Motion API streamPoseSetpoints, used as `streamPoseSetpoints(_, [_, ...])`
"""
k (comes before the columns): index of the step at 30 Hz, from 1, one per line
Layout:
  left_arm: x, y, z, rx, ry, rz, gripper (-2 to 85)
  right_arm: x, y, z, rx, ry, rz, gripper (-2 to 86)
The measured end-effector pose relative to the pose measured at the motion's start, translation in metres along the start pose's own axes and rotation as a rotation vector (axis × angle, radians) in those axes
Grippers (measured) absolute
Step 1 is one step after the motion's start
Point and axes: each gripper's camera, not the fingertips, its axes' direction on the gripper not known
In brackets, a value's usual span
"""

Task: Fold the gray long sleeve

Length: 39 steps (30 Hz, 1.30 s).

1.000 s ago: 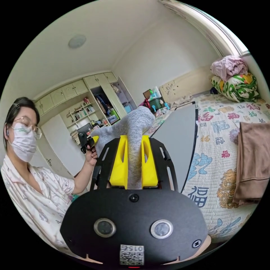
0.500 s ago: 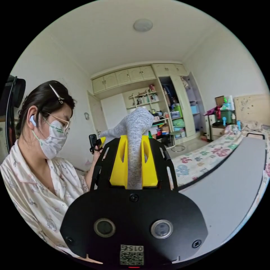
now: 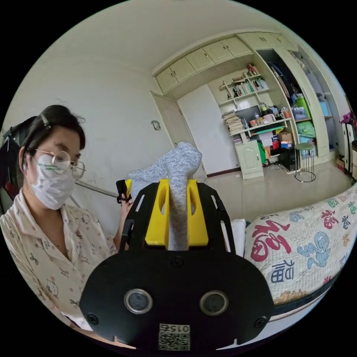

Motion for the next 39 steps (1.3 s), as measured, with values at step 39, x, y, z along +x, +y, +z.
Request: streamPoseSetpoints(39, [-0.090,0.371,0.282,-0.468,-0.793,-0.358,7.8,-0.429,0.064,-0.035,0.793,0.338,-0.043,-0.6])
